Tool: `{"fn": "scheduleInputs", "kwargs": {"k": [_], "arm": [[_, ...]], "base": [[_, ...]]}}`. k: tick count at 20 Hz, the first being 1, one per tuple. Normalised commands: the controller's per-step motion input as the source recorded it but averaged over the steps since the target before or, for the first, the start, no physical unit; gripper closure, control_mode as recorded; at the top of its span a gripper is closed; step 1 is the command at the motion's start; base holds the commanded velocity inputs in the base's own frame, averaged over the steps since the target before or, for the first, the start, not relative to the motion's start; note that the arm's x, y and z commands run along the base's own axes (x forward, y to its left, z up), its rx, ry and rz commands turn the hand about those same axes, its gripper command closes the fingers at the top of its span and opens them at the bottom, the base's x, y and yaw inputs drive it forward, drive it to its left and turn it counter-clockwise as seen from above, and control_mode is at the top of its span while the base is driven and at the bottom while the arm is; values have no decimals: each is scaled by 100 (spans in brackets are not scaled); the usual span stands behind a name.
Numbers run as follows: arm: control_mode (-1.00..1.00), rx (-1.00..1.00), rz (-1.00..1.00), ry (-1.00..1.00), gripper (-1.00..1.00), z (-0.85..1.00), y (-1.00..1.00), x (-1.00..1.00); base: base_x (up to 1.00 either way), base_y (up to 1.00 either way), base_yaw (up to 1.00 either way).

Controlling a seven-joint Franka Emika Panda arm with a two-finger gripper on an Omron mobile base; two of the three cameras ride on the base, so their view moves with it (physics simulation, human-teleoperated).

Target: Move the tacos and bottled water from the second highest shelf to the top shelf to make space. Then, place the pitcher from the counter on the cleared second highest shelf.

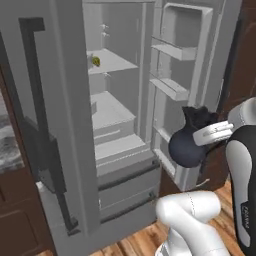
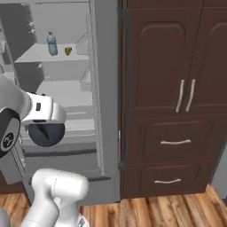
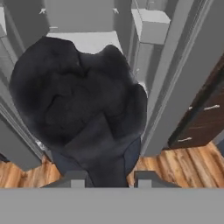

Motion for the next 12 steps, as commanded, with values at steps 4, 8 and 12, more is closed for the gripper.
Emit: {"fn": "scheduleInputs", "kwargs": {"k": [4, 8, 12], "arm": [[100, 0, 0, 0, 100, 0, 0, 0], [100, 0, 0, 0, 100, 0, 0, 0], [100, 0, 0, 0, 100, 0, 0, 0]], "base": [[96, -11, 45], [100, 2, 38], [100, 20, 28]]}}
